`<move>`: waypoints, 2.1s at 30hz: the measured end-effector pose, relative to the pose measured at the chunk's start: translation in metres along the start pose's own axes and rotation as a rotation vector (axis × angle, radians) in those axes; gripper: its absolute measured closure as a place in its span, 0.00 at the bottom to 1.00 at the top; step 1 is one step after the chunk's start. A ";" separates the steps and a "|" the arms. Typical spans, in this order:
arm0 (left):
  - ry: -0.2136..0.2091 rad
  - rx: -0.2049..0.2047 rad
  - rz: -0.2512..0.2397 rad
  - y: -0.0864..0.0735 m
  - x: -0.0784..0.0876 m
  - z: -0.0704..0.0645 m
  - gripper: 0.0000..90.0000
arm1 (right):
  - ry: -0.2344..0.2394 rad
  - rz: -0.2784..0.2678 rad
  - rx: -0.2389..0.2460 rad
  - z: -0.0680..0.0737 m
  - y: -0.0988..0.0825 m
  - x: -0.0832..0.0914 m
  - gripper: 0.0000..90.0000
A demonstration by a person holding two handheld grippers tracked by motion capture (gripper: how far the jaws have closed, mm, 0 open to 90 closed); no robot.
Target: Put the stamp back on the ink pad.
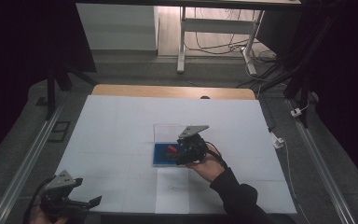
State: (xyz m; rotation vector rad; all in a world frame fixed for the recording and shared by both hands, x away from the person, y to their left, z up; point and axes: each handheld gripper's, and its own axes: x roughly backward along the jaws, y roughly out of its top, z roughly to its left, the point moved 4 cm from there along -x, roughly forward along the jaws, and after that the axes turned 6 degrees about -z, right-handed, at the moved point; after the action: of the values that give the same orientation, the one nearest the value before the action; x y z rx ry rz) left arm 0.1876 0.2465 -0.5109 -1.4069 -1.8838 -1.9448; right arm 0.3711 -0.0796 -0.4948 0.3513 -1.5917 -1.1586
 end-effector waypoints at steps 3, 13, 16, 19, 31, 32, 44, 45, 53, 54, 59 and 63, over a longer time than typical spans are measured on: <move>0.000 0.000 0.000 0.000 0.000 0.000 0.03 | 0.005 0.006 -0.017 0.003 -0.001 0.004 0.22; 0.000 0.002 0.001 0.000 0.000 0.000 0.03 | 0.023 0.014 -0.036 0.007 -0.004 0.014 0.13; 0.001 0.000 0.002 0.000 0.000 0.000 0.03 | 0.038 0.008 -0.049 0.009 -0.005 0.017 0.12; 0.001 0.002 0.001 0.000 0.000 0.000 0.03 | 0.031 0.013 -0.037 0.010 -0.006 0.021 0.09; 0.001 0.005 0.002 0.000 0.000 0.000 0.03 | 0.008 0.033 -0.007 0.016 -0.014 0.034 0.01; 0.001 0.005 0.002 0.000 0.000 0.000 0.03 | 0.008 0.030 -0.007 0.016 -0.015 0.036 0.01; -0.001 0.010 0.001 0.000 0.000 0.001 0.03 | -0.022 0.022 0.004 0.016 -0.027 0.058 0.00; -0.001 0.010 0.001 0.000 0.000 0.001 0.03 | -0.026 0.022 0.003 0.016 -0.028 0.060 0.00; -0.004 0.016 -0.002 0.000 0.000 0.001 0.03 | -0.057 0.016 -0.009 0.015 -0.040 0.080 0.00; -0.004 0.015 -0.002 0.000 0.000 0.001 0.03 | -0.061 0.015 -0.011 0.015 -0.042 0.083 0.00; -0.003 0.015 -0.003 0.000 0.000 0.001 0.03 | -0.086 0.008 -0.026 0.014 -0.048 0.096 0.00; -0.002 0.014 -0.003 0.000 0.000 0.001 0.03 | -0.105 0.005 -0.038 0.014 -0.054 0.105 0.00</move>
State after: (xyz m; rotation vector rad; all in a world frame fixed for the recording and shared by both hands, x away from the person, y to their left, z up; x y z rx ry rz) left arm 0.1883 0.2476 -0.5108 -1.4042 -1.8978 -1.9285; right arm 0.3024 -0.1751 -0.4765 0.2653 -1.6581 -1.2184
